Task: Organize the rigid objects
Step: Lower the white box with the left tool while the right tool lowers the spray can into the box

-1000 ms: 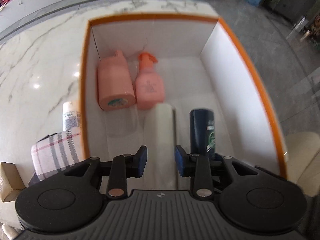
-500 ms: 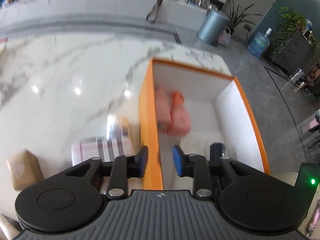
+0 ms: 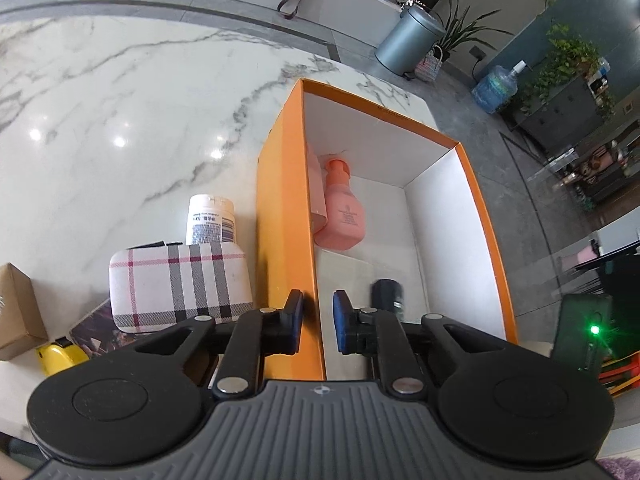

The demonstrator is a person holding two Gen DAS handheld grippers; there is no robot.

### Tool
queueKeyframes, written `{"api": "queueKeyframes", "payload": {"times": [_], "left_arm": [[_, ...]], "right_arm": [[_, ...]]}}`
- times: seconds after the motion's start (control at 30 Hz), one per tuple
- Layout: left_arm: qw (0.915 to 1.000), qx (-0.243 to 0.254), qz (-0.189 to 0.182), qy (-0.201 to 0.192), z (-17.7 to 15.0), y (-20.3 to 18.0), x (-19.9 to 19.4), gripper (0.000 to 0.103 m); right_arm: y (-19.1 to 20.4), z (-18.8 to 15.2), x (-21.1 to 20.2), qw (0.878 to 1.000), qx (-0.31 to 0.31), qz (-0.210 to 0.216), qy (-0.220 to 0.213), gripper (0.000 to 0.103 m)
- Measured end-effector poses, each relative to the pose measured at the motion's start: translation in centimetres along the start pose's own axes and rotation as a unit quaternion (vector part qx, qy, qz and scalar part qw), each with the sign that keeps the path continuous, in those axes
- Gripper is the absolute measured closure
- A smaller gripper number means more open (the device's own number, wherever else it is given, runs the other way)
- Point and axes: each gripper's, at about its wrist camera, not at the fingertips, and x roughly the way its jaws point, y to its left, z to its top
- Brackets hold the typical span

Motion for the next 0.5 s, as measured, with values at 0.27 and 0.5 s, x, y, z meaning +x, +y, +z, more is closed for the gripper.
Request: {"api": "queueKeyframes", "payload": {"times": [0.27, 0.5], "left_arm": [[0.9997, -0.013, -0.021, 0.005, -0.1, 0.7, -0.2, 0.087], [0.9993, -0.023, -0.028, 0.006, 0.0, 0.9, -0.2, 0.087]], "right_arm": [[2.5, -0.2, 0.5, 0.999, -0.032, 0.014, 0.006, 0.061], [3.6, 0.2, 0.7, 0.996, -0.089, 0.014, 0.009, 0.062]]}}
